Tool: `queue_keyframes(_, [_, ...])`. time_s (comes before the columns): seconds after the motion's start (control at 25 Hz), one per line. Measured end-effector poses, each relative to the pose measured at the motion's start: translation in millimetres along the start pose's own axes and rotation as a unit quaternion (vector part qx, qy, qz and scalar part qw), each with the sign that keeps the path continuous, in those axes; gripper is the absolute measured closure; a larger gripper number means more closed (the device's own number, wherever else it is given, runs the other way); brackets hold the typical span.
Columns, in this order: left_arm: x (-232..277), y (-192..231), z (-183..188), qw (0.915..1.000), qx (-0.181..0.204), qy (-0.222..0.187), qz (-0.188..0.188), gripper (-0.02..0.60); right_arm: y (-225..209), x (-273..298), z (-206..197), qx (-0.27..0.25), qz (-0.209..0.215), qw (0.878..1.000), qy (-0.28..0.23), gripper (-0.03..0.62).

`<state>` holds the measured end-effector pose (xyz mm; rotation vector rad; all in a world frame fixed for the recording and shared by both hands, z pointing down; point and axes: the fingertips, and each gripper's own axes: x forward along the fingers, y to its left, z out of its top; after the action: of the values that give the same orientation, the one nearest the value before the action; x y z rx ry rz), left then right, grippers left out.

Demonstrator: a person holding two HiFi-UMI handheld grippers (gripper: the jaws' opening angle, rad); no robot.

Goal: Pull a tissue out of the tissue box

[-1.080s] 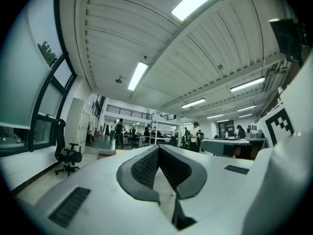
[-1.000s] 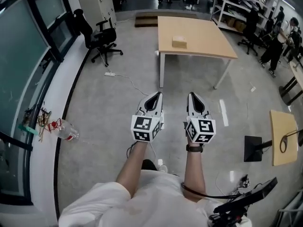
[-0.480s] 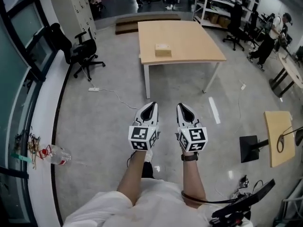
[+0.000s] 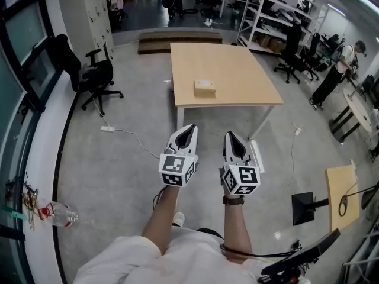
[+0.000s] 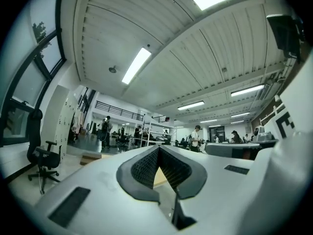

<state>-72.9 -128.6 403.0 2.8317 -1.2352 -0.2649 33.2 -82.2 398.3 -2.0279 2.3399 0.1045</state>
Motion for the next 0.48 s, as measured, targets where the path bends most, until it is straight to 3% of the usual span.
queue_keyframes(0.2, [32, 49, -8, 0.9993, -0.034, 0.002, 0.018, 0.591, -9, 42, -16, 0.002, -0.010, 1.000, 0.012, 0.583])
queue_keyframes(0.48, [100, 43, -31, 0.9994, -0.029, 0.008, 0.014, 0.591, -72, 90, -39, 0.011, -0.001, 1.000, 0.020, 0.583])
